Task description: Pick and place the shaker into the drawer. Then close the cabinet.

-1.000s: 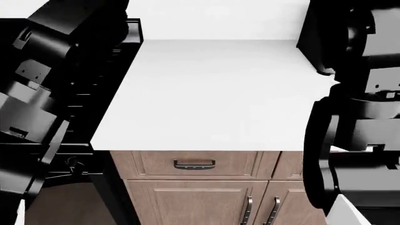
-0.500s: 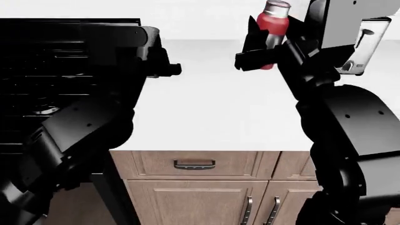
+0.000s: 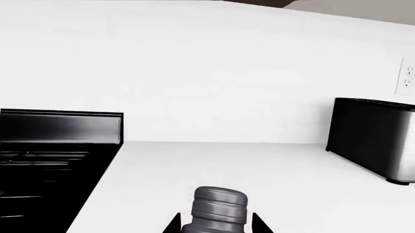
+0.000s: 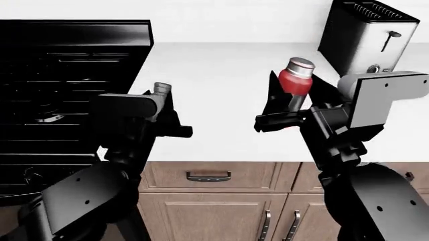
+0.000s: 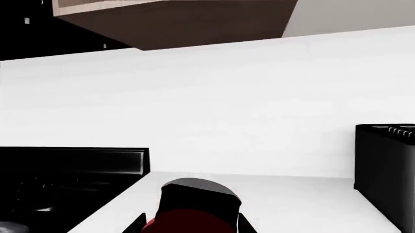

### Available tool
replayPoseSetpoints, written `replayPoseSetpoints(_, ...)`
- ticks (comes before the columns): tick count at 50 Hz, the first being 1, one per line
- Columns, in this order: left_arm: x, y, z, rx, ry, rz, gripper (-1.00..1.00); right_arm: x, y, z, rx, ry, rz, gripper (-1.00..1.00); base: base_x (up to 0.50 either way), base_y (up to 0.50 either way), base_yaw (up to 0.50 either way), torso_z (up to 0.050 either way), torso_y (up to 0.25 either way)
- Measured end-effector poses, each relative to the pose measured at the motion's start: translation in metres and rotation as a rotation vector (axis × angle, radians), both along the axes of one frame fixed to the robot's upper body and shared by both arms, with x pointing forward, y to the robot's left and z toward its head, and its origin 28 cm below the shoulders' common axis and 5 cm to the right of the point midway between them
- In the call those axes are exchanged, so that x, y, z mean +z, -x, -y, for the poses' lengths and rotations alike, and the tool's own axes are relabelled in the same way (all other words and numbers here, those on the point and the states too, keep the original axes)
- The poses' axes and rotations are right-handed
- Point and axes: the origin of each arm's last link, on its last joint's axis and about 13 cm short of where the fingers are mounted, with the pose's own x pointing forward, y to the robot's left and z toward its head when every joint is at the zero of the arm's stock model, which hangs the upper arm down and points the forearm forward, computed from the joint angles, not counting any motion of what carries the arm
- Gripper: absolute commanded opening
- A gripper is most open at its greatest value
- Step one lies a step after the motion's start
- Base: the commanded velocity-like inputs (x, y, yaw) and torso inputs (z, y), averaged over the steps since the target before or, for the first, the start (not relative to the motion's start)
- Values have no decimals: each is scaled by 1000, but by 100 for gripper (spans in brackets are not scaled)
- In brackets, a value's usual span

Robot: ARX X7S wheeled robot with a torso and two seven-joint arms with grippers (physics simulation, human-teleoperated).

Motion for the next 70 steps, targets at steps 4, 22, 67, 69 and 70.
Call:
replayPoseSetpoints(4, -5, 5, 0, -5, 3, -10, -100, -5, 5, 0, 0, -4, -8, -100, 0, 0, 0, 0, 0)
replayPoseSetpoints(22, 2, 19, 1, -15, 16, 33, -100, -9, 18, -2, 18, -15, -1, -100, 0, 0, 0, 0, 1)
replayPoseSetpoints(67, 0, 30, 6, -64, 20, 55, -100, -8, 26, -4, 39, -20, 19, -100, -48, -400, 0, 0, 0)
replayPoseSetpoints(69, 0, 30, 7, -67, 20, 54, -100, -8, 27, -4, 40, -21, 19, -100, -62, -500, 0, 0, 5)
replayPoseSetpoints(70, -1, 30, 7, -68, 20, 54, -100, -8, 27, -4, 41, -21, 18, -100, -64, -500, 0, 0, 0)
